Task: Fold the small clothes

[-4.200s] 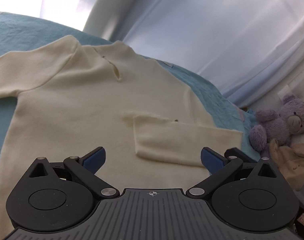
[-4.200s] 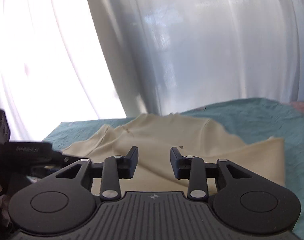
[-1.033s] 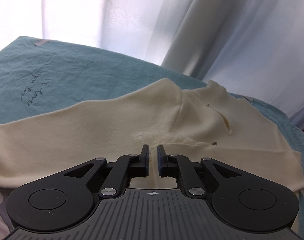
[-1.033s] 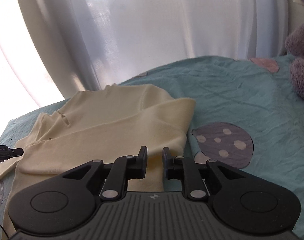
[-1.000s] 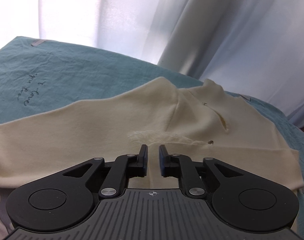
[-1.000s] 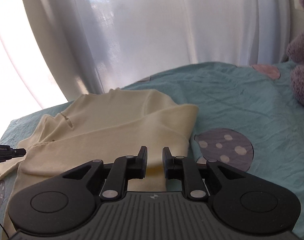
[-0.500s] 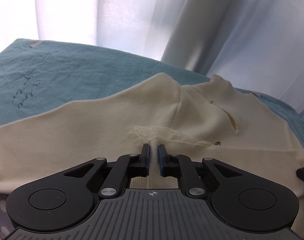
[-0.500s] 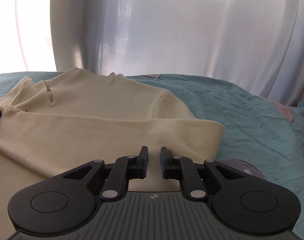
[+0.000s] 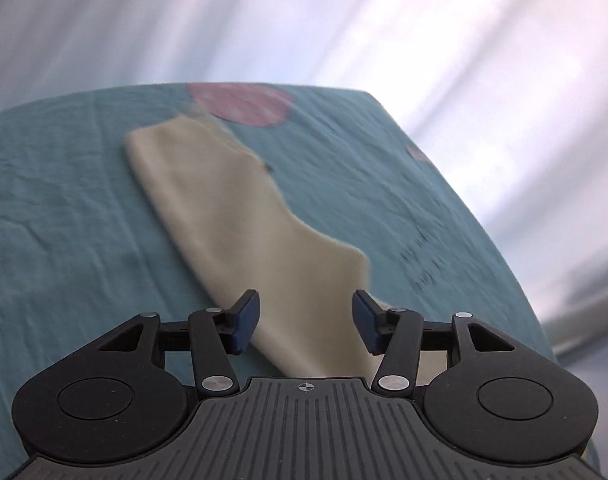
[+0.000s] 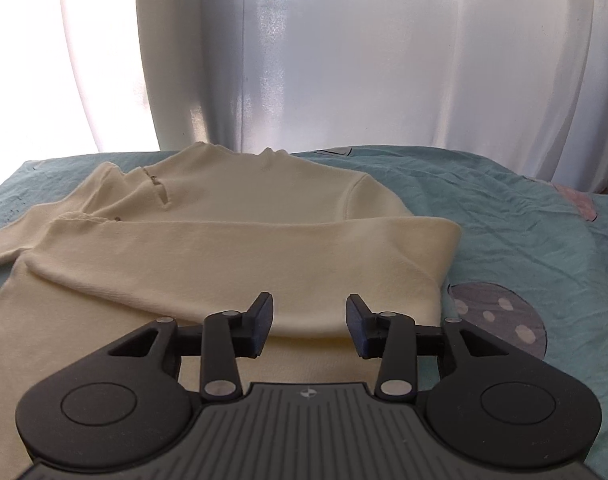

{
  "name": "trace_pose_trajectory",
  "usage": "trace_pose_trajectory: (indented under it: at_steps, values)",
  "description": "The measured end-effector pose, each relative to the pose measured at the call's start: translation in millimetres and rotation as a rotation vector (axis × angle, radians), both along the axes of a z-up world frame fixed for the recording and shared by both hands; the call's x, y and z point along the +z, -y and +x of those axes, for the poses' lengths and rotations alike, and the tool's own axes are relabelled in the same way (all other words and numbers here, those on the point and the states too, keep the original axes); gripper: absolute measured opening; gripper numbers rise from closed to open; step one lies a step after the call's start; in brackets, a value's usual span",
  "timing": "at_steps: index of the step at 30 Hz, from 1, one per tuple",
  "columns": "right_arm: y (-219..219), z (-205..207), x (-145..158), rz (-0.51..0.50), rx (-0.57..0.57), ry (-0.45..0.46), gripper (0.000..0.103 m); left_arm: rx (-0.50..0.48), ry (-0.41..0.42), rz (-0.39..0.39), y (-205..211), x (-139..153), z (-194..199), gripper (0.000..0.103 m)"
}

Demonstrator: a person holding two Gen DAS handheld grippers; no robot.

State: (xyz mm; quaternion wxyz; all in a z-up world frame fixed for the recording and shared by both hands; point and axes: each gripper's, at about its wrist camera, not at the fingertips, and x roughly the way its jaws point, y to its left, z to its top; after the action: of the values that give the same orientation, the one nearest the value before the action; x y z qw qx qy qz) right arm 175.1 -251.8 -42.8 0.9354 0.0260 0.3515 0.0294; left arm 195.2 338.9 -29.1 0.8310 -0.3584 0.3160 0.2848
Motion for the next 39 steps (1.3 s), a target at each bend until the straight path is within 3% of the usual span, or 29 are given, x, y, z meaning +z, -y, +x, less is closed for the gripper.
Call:
trace_pose_trajectory:
  at_steps: [3,6,12,15,16,19,21,26,32,36,39]
  values:
    - [0.7,-3.5,2.3,0.081,0.0,-0.016,0.04,0.131,0.024,-0.076,-49.4,-9.5,-17.2,0.054]
    - [-2.2,-1.7,0.4,0.113,-0.003,-0.033,0.041,0.17,0.113,-0.183,-79.4,-20.1,-25.4,0.051]
    - [-6.7,1.1,0.4,0.153,-0.027,-0.061,0.041,0.215,0.22,-0.231,-105.6,-30.2,-27.6,0.048]
    - [-9.8,2.3,1.5,0.141,-0.03,-0.061,0.041,0.241,0.24,-0.261,-117.0,-38.0,-20.8,0.026]
    - [-10.9,3.2,1.9,0.132,-0.028,-0.062,0.042,0.242,0.229,-0.261,-118.9,-40.4,-17.3,0.01]
    - [-14.8,3.8,2.5,0.124,-0.022,-0.063,0.042,0.241,0.227,-0.231,-116.0,-41.9,-15.2,0.008]
    - [-17.3,4.5,3.3,0.116,-0.013,-0.062,0.042,0.214,0.213,-0.156,-104.2,-31.2,-14.2,0.008]
    - [-13.8,3.8,7.6,0.143,-0.003,-0.028,0.042,-0.013,0.297,0.019,-46.4,28.5,3.7,0.007]
    - [-4.4,-4.2,15.2,0.244,-0.007,0.028,0.042,-0.514,0.447,0.223,96.3,100.3,33.6,0.007]
    - [4.5,-11.5,18.0,0.328,0.009,0.037,0.042,-0.802,0.47,0.243,204.2,96.4,49.8,0.008]
    - [9.7,-15.1,18.3,0.342,0.005,0.037,0.043,-0.932,0.368,0.229,274.6,63.0,64.6,0.01]
